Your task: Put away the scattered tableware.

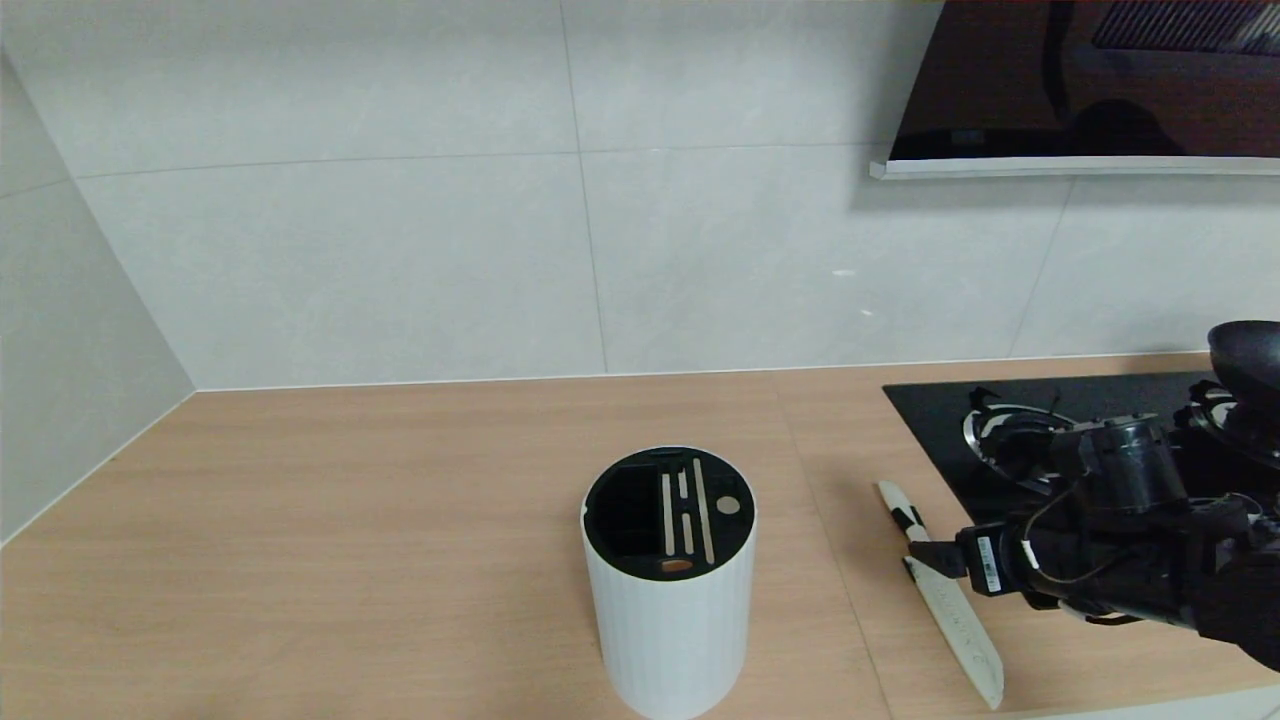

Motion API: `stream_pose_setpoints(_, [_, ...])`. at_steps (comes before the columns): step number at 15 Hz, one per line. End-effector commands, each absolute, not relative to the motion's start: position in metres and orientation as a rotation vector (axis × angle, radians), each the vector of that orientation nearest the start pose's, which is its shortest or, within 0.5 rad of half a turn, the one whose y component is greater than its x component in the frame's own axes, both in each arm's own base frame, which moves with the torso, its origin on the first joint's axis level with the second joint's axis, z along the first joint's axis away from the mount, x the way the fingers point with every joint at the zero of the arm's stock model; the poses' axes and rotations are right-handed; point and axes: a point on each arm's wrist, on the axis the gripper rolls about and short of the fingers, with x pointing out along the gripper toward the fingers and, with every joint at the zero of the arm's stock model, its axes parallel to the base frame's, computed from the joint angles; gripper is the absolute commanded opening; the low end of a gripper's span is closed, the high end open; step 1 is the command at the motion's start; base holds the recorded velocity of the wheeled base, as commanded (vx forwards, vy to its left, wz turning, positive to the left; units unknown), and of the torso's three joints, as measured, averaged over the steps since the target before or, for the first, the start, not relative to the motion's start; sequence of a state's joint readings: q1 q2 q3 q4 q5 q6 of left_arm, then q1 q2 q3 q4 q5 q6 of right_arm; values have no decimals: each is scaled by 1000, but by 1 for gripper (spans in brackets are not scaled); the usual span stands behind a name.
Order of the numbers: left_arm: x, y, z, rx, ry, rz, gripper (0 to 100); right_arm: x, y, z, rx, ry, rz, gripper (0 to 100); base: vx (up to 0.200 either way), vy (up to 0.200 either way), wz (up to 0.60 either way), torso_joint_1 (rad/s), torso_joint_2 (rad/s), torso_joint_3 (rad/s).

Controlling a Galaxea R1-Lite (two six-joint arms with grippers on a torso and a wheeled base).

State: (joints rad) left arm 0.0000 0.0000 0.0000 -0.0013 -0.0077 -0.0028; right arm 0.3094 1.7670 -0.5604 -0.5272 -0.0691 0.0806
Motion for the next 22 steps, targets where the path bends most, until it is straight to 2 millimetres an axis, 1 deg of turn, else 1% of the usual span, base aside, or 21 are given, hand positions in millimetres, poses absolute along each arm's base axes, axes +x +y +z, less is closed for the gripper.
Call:
stream_pose_setpoints(1, [-23, 0, 76, -3, -2, -8, 100, 266, 83, 69, -63, 739, 195, 100, 0, 0, 0, 0, 0, 0])
stream_pose_setpoints(5, [-23, 0, 76, -3, -2, -8, 100, 279, 86, 37, -85, 767, 141, 100, 0, 0, 0, 0, 0, 0])
stream_pose_setpoints(9, [-23, 0, 76, -3, -2, -8, 100, 288, 91, 17, -86, 753, 140, 100, 0, 0, 0, 0, 0, 0])
stream_pose_setpoints(14, [-23, 0, 76, -3, -2, -8, 100, 294, 92, 10, -85, 719, 116, 100, 0, 0, 0, 0, 0, 0])
stream_pose_setpoints(18, [-23, 0, 76, -3, -2, -8, 100, 301, 93, -1, -96, 680, 64, 100, 0, 0, 0, 0, 0, 0])
stream_pose_setpoints(22, [-23, 0, 76, -3, -2, -8, 100, 302, 92, -1, -96, 660, 48, 100, 0, 0, 0, 0, 0, 0])
